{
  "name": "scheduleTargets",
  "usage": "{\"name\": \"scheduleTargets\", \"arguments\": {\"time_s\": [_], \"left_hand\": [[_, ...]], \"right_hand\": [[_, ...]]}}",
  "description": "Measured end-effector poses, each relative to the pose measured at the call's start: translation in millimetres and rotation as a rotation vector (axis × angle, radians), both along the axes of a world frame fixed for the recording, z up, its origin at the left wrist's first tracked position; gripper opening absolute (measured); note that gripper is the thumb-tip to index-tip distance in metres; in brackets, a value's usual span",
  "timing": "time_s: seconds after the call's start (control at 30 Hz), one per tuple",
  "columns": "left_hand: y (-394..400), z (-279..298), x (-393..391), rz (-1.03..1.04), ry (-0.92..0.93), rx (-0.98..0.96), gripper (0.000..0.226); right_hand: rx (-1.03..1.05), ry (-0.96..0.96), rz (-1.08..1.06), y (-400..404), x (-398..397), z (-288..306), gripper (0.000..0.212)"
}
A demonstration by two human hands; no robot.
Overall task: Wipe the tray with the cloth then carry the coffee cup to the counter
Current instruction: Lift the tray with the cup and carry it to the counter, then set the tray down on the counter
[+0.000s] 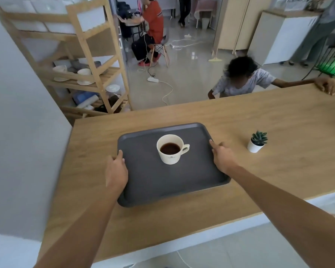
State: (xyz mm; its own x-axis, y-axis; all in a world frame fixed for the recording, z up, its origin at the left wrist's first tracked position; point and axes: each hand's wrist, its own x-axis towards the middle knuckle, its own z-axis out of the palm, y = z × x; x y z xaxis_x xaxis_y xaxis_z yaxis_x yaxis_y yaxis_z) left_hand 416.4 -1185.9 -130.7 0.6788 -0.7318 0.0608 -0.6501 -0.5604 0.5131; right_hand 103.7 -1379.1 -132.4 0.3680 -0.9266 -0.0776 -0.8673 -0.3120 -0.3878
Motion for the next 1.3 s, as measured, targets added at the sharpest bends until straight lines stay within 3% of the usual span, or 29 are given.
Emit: {"name": "scheduleTargets", "arguments": {"time_s": [0.57, 0.83, 0.93, 1.03, 1.17, 1.3], "left_hand": [[-49.0, -46.8, 13.7, 0.062, 0.034, 0.078, 0.044], [-50.5, -49.9, 14.4, 0.077, -0.058, 0.163, 0.044], [-57.5, -37.2, 2.5, 0.176, -0.087, 0.202, 0.046], [-76.9, -8.0, -22.9, 0.192, -0.106, -0.001, 0.048], [-120.6, 41.4, -75.0, -0.038, -0.160, -0.356, 0.044], [-168.3, 68.3, -154.6, -0.367, 0.059, -0.486, 0.040]], "right_hand": [[0.051, 0.053, 0.021, -53.1, 25.3, -39.3, 0.047], [0.070, 0.082, 0.076, -51.3, 19.7, -37.5, 0.047], [0.109, 0.092, 0.103, -52.7, 16.5, -25.5, 0.049], [0.076, 0.035, 0.107, -53.4, 4.3, -4.5, 0.046], [-0.094, -0.126, 0.069, -63.8, -32.8, 30.1, 0.040], [-0.347, -0.291, -0.108, -76.5, -91.3, 47.3, 0.034]]}}
